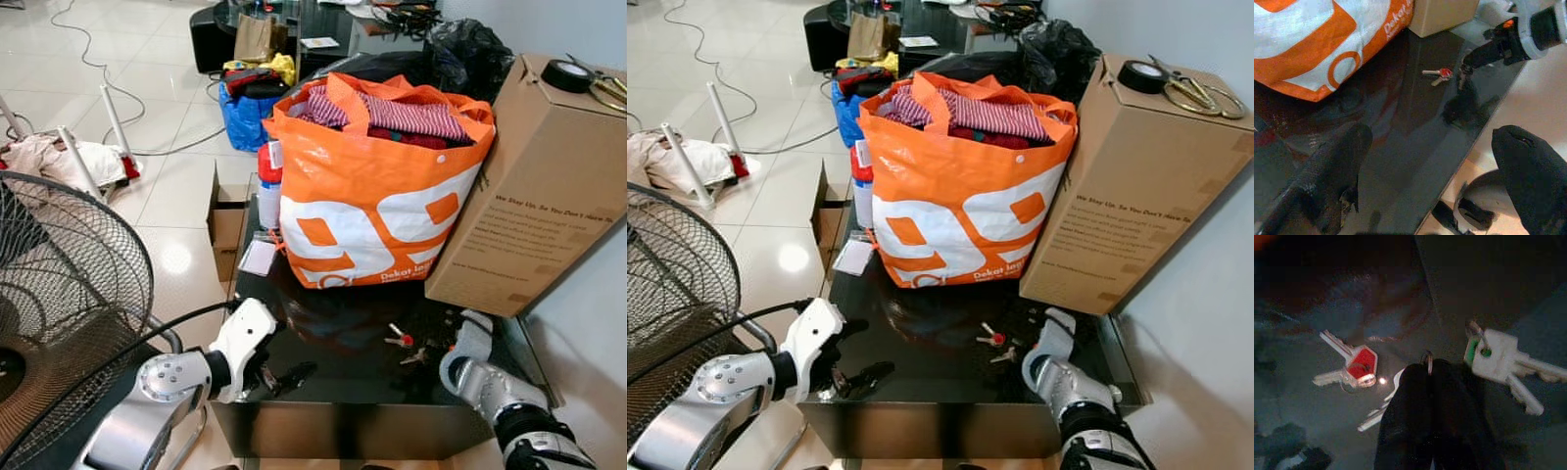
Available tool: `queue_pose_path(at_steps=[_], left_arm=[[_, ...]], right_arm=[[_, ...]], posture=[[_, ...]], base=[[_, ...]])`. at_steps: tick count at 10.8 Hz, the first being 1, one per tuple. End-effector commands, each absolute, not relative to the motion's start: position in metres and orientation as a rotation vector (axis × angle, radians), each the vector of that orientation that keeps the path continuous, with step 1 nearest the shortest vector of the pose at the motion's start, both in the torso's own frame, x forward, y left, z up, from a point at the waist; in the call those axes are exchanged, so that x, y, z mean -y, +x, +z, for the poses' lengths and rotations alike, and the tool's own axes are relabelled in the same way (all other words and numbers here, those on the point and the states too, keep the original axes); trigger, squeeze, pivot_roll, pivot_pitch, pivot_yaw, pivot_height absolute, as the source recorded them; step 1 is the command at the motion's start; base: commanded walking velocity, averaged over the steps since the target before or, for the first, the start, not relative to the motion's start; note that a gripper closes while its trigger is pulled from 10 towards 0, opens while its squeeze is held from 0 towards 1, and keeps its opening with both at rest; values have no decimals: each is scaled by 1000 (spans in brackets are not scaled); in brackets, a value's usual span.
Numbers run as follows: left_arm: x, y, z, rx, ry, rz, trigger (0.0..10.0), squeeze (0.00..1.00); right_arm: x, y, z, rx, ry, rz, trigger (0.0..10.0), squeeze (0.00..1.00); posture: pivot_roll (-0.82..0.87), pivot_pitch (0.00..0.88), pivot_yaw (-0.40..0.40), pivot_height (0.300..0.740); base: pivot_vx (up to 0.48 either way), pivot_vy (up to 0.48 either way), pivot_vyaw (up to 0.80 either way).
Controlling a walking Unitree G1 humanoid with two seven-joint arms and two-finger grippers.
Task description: Hang keys on a hook
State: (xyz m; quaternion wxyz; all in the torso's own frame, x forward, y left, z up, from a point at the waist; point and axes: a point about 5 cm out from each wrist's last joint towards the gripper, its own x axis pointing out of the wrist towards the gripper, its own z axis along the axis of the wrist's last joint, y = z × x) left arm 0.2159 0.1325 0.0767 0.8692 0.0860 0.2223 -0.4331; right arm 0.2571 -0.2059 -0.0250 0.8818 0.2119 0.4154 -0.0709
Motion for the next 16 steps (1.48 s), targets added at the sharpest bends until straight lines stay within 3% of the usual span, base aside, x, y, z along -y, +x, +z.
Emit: queue_pose_path(at_steps=[1,4,6,7,10,12,16], left_arm=[[-132,218,79,-438,181,-876,10000,0],[-132,230,96,-313,154,-699,10000,0],[-132,237,116,-216,136,-575,10000,0],[-139,242,125,-187,111,-506,10000,0],[-154,254,135,-145,102,-379,10000,0],[-156,269,142,-110,114,-345,10000,0],[-156,270,143,-107,128,-337,10000,0]], right_arm=[[214,260,-16,-833,448,-137,0,0],[219,250,36,-627,362,48,0,0],[209,240,87,-397,279,153,0,0],[193,237,110,-288,196,192,0,0],[193,236,112,-263,163,0,0,0],[184,246,129,-193,123,19,0,0],[177,244,126,-194,95,25,0,0]], posture=[[-23,0,-71,740],[-42,0,-61,740],[-69,0,-34,740],[-60,0,-24,740],[-72,0,21,740],[-60,0,28,740],[-53,0,41,740]], base=[[0,0,0],[0,0,0],[0,0,0],[0,0,0],[0,0,0],[0,0,0],[0,0,0]])
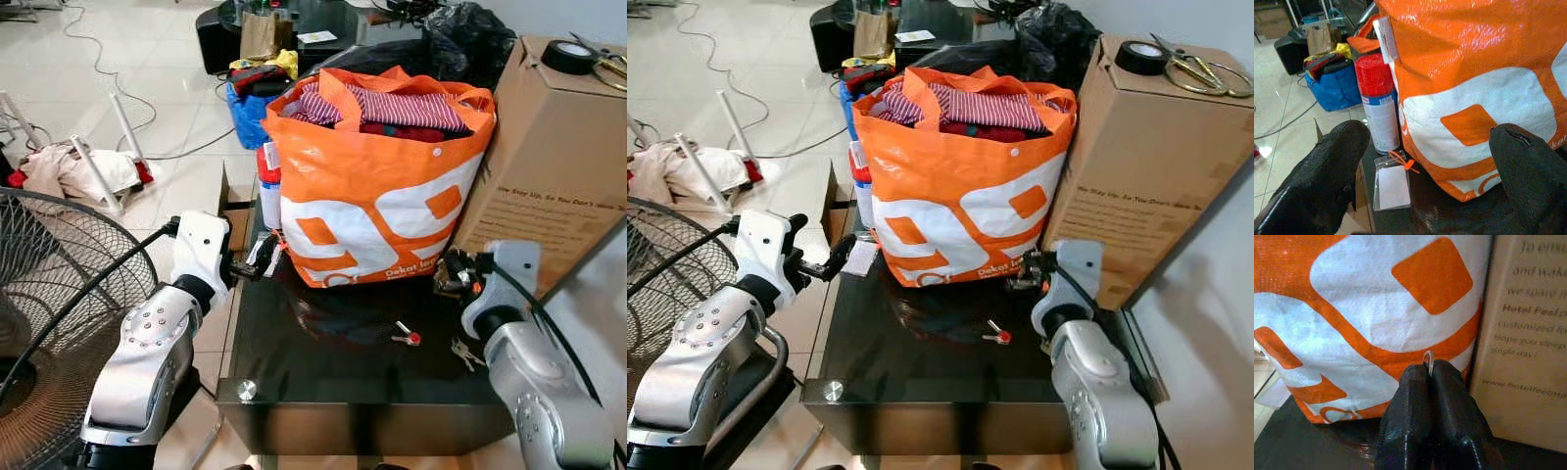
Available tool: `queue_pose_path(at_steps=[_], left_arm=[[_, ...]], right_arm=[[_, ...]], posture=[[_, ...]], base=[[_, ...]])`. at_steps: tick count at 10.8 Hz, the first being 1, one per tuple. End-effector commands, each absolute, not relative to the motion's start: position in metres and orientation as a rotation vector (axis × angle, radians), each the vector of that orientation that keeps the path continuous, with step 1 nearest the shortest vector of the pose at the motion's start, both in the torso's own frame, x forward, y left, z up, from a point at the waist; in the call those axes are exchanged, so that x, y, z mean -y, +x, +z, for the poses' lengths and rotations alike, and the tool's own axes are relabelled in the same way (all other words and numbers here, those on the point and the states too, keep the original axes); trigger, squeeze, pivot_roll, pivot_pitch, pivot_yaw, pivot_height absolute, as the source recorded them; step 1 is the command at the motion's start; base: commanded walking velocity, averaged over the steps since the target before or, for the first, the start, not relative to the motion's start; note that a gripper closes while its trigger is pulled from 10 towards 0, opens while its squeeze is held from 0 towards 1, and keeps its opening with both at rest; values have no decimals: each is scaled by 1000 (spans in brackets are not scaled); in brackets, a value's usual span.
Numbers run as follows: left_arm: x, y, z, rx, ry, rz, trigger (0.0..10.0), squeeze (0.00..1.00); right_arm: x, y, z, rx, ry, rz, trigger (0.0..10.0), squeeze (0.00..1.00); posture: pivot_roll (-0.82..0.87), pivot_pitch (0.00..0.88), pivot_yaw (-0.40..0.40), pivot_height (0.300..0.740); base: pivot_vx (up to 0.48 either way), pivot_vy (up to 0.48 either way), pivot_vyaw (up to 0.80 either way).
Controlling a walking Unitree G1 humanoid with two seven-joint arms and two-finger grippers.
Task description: Hang keys on a hook
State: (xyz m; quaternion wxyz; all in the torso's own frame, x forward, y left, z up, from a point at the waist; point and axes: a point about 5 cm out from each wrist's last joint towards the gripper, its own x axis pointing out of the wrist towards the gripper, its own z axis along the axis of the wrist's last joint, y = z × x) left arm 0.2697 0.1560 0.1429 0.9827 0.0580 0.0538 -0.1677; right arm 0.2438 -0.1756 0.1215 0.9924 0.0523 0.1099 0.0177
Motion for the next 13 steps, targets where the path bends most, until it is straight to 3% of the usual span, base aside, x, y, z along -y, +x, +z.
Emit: queue_pose_path(at_steps=[1,12,13], left_arm=[[-156,271,142,-107,129,-340,10000,0],[-154,264,128,-142,130,-351,10000,0],[-153,264,128,-140,130,-352,10000,0]], right_arm=[[177,244,126,-192,97,22,0,0],[179,238,120,-195,99,-12,275,0],[181,238,118,-206,84,-28,4902,0]], posture=[[-53,0,43,740],[-54,0,41,740],[-50,0,39,740]], base=[[0,0,0],[-257,0,0],[-255,0,0]])
